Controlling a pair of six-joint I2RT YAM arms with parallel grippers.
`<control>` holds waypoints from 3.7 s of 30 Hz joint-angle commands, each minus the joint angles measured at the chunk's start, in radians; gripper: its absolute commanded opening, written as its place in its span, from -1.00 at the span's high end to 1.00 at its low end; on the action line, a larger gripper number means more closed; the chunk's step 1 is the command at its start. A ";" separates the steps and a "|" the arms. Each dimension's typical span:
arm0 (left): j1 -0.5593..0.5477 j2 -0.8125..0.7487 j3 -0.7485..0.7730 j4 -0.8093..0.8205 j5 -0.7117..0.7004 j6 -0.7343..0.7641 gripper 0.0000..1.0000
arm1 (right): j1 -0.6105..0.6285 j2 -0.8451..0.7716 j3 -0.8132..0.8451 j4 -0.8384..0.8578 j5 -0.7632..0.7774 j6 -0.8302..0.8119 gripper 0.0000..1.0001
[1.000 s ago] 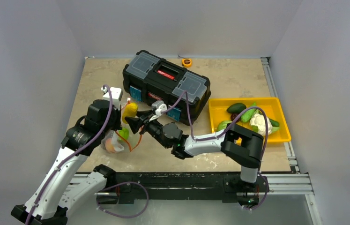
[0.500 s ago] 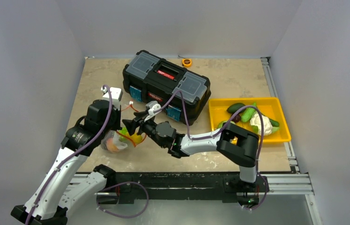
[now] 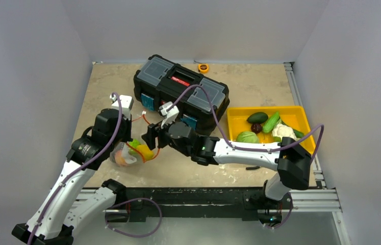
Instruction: Place the food in the zip-top bag and seal the zipper
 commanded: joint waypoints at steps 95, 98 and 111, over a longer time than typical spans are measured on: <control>-0.003 -0.118 0.103 -0.085 -0.138 -0.126 1.00 | -0.016 -0.019 0.514 -0.777 -0.238 -0.156 -0.01; -0.003 -0.104 0.078 -0.062 -0.169 -0.116 1.00 | -0.017 -0.099 0.458 -0.753 -0.187 -0.163 -0.11; 0.006 -0.074 -0.021 0.004 -0.174 -0.099 1.00 | -0.352 -0.530 -0.059 -0.743 0.276 0.057 -0.46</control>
